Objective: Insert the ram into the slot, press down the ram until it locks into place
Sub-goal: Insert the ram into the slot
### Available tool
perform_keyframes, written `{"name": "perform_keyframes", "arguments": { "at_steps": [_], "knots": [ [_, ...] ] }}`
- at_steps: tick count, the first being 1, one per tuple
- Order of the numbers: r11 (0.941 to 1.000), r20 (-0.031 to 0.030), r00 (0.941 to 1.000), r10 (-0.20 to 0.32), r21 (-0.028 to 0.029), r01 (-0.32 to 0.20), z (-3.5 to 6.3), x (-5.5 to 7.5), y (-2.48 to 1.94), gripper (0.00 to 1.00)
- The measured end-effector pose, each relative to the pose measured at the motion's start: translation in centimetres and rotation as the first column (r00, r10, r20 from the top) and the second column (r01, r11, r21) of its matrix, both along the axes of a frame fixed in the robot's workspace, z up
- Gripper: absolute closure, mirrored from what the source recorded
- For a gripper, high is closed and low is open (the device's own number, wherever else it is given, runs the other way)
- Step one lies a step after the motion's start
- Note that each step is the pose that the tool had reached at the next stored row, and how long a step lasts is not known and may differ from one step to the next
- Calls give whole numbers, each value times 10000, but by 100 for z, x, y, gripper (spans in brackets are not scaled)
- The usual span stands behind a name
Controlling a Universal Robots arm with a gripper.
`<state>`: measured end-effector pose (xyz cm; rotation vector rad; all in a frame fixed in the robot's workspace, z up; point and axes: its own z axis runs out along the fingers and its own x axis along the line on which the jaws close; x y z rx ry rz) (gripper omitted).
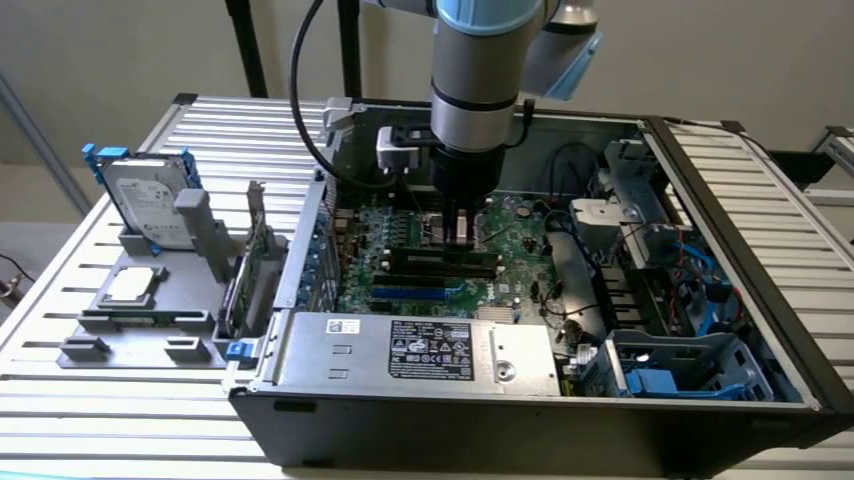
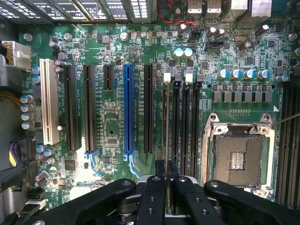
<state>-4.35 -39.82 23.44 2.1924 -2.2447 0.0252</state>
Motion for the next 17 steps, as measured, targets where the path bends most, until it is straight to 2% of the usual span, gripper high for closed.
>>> {"name": "perform_keyframes", "arguments": {
  "at_steps": [17],
  "knots": [
    [10000,0,10000,16,0,-16,-36,1,0,87]
  ]
}}
